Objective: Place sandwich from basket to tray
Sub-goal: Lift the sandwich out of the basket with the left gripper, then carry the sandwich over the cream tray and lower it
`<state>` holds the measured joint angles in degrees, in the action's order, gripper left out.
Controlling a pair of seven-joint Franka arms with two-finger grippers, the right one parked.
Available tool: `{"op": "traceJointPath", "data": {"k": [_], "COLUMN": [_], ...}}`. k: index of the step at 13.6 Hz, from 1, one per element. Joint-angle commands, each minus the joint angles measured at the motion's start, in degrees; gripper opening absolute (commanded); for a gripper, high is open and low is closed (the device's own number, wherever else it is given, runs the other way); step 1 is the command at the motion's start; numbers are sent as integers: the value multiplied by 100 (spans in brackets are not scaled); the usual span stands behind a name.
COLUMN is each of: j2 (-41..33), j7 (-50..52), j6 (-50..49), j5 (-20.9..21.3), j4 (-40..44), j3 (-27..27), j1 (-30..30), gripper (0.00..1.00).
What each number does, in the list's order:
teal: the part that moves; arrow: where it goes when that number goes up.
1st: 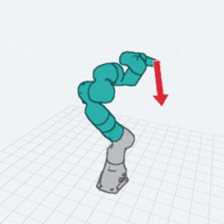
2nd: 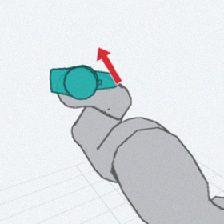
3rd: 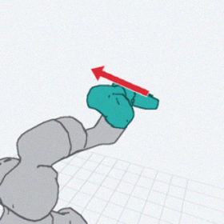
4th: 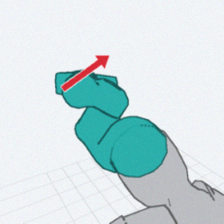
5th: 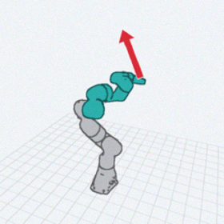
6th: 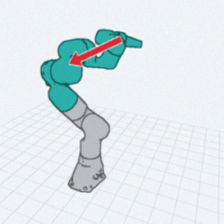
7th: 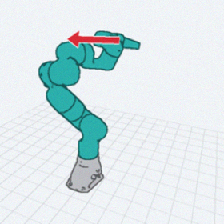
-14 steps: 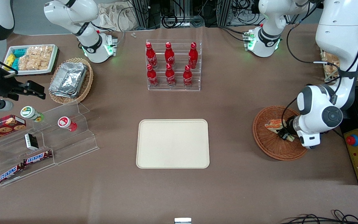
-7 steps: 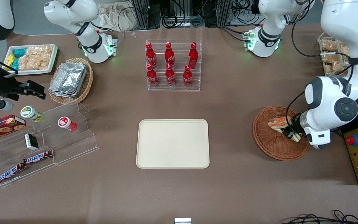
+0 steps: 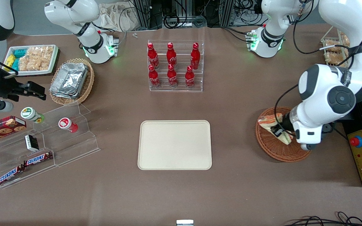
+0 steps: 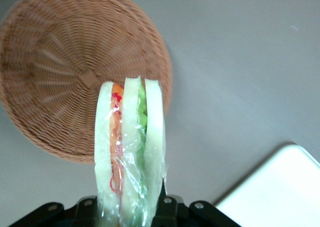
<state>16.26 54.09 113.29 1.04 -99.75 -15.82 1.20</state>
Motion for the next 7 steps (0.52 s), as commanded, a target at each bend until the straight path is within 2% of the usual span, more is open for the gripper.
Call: {"op": "traceJointPath", "data": {"k": [1, 3, 5, 7], "j2": [88, 132, 411, 789], "j7": [22, 22, -74, -145], "j6": [-167, -115, -105, -70], "j5": [89, 107, 465, 599], "j4": [245, 281, 543, 868], "j3": [-464, -807, -887, -879], "j1": [12, -6, -321, -629], "gripper": [31, 28, 29, 29]}}
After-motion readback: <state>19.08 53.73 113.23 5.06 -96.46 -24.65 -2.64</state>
